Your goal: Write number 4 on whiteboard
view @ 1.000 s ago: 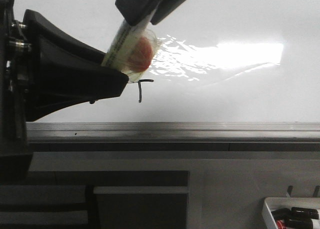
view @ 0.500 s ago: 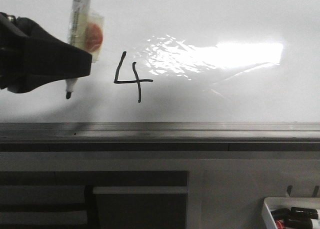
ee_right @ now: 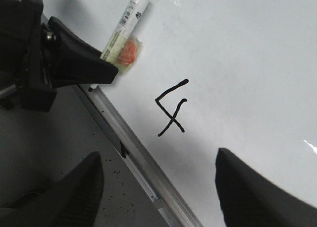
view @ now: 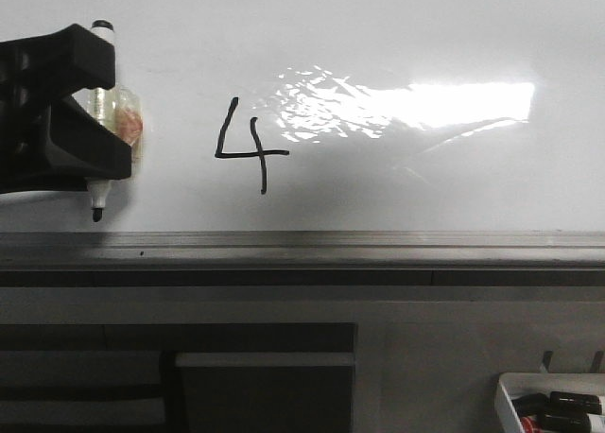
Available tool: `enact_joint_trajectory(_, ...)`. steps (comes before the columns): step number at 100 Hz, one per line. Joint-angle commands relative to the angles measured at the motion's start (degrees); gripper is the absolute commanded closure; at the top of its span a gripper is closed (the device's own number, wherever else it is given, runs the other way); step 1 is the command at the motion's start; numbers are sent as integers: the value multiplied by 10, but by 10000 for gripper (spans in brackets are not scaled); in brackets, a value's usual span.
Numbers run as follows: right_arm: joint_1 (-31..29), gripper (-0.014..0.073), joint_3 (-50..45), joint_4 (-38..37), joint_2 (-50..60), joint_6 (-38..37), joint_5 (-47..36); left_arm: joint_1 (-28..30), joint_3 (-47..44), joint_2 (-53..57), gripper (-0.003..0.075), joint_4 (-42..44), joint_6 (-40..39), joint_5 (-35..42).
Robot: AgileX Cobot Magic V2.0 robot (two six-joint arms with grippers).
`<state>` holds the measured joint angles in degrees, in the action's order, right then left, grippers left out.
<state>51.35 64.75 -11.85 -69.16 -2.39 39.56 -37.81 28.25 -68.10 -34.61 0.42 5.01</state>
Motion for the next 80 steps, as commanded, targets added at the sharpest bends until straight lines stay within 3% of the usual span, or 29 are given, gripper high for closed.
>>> enact_joint_trajectory(1, -5, 165, 22, -13, 16, -2, -26, 10, 30, -1, 741, 6, -4, 23)
enact_joint_trajectory(44, -5, 165, 22, -11, 16, -2, -24, 11, 44, -6, 728, 25, -4, 9)
enact_joint_trajectory(54, -5, 165, 22, -11, 16, -2, -24, 11, 44, -6, 634, 25, -4, 3)
enact_joint_trajectory(69, -5, 165, 22, -11, 16, -2, -23, 11, 44, -6, 417, 25, -4, 16)
enact_joint_trajectory(80, -5, 165, 22, -11, 16, -3, -20, 11, 44, -6, 391, 25, -4, 20)
